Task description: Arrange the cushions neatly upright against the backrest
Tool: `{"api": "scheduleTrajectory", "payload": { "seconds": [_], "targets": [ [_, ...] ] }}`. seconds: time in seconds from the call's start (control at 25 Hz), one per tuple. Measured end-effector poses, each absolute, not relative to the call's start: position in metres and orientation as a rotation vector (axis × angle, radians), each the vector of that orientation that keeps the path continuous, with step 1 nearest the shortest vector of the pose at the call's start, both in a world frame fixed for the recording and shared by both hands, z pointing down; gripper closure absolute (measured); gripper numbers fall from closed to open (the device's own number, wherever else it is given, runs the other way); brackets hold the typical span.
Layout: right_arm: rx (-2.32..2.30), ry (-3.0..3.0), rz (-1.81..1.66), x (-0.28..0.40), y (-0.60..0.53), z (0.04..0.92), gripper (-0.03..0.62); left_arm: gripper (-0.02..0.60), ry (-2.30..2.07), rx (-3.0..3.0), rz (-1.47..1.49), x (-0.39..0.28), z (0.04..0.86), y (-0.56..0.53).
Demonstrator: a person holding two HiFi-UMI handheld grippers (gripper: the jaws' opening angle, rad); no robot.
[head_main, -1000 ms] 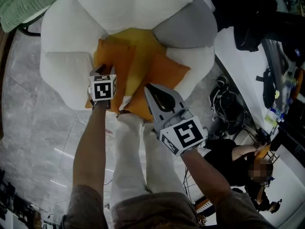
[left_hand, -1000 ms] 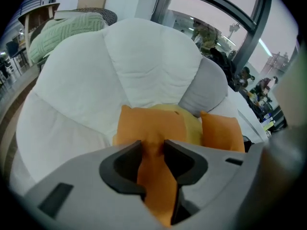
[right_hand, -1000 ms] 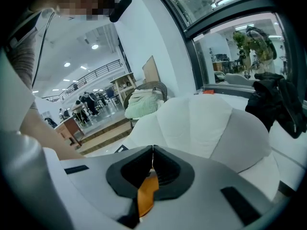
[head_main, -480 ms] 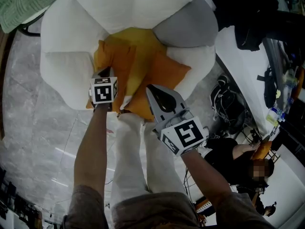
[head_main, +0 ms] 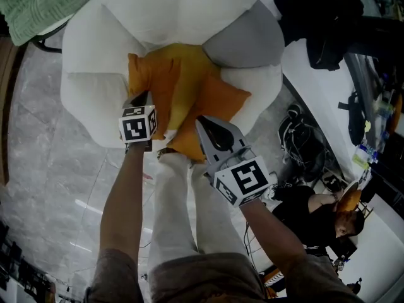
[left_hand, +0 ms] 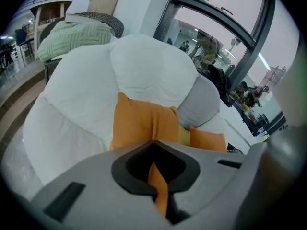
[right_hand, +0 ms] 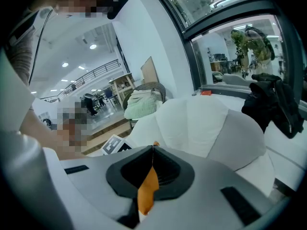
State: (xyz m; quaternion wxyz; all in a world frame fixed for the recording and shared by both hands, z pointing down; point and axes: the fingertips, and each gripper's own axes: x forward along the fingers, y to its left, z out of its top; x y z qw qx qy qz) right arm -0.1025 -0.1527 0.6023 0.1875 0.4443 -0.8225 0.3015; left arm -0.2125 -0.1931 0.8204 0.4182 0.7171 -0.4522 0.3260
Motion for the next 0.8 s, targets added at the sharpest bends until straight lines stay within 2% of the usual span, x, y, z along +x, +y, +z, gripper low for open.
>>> {"api": "scheduleTrajectory", "payload": {
  "seconds": [0.56, 0.8],
  "targets": [
    [1.264, -2.372, 0.766, -0.112, -0.173, 0.539, 0.574, 0.574, -1.263, 1.972, 0.635, -0.21, 0.698, -0.306],
    [1.295, -2.361, 0.757, -0.109, -0.186, 0.525, 0.574, 0.574, -1.294, 1.994, 0.591, -0.215, 0.67, -0.342]
  ]
}}
